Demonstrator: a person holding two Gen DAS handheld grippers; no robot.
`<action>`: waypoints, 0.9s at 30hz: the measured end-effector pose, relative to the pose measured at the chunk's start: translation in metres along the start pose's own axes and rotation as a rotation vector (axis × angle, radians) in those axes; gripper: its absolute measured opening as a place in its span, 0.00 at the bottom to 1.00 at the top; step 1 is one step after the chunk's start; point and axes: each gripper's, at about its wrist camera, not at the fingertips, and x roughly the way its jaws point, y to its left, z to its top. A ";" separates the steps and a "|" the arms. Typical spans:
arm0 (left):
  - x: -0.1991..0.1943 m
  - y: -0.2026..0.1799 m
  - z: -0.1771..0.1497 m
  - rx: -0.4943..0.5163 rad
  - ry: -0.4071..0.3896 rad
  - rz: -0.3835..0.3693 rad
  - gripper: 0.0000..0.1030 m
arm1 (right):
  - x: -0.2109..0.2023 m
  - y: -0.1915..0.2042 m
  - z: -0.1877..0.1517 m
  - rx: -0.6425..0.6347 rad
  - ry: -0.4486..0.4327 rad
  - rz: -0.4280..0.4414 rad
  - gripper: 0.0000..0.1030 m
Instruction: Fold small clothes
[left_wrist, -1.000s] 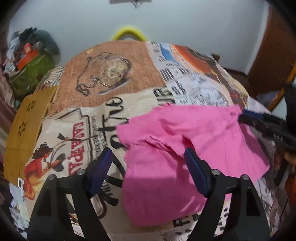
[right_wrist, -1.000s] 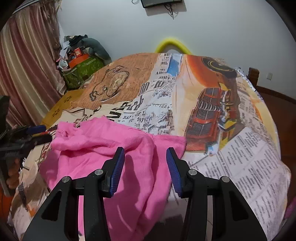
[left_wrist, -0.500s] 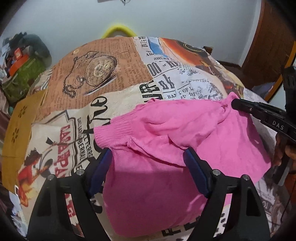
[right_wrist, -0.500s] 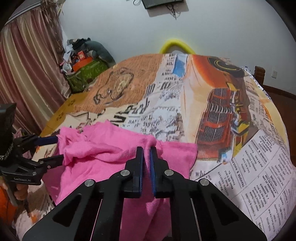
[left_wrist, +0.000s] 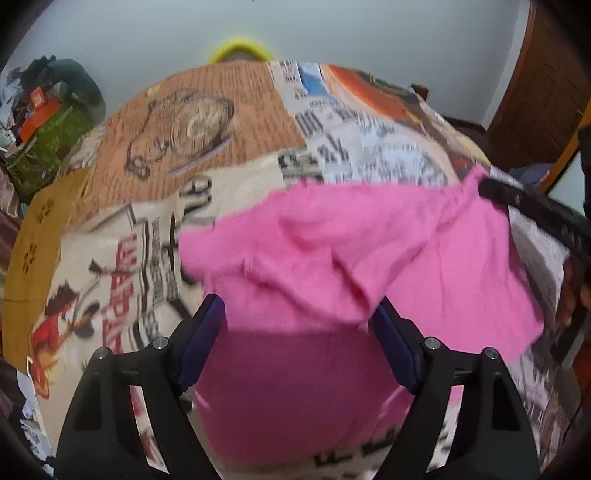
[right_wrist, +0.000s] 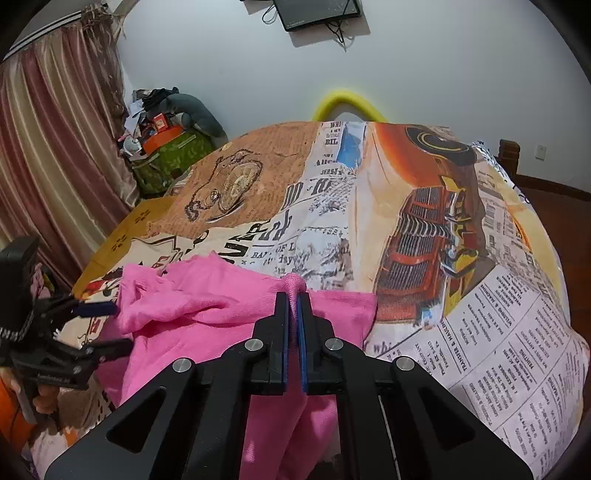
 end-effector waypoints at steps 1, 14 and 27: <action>0.000 0.000 0.005 -0.004 -0.018 0.015 0.78 | -0.001 0.001 0.001 -0.006 -0.005 -0.002 0.03; 0.045 0.035 0.031 -0.112 0.024 0.146 0.78 | 0.021 -0.019 0.007 -0.010 0.035 -0.062 0.03; -0.029 0.064 0.007 -0.148 -0.029 0.116 0.78 | -0.030 -0.001 -0.002 -0.016 0.029 -0.033 0.25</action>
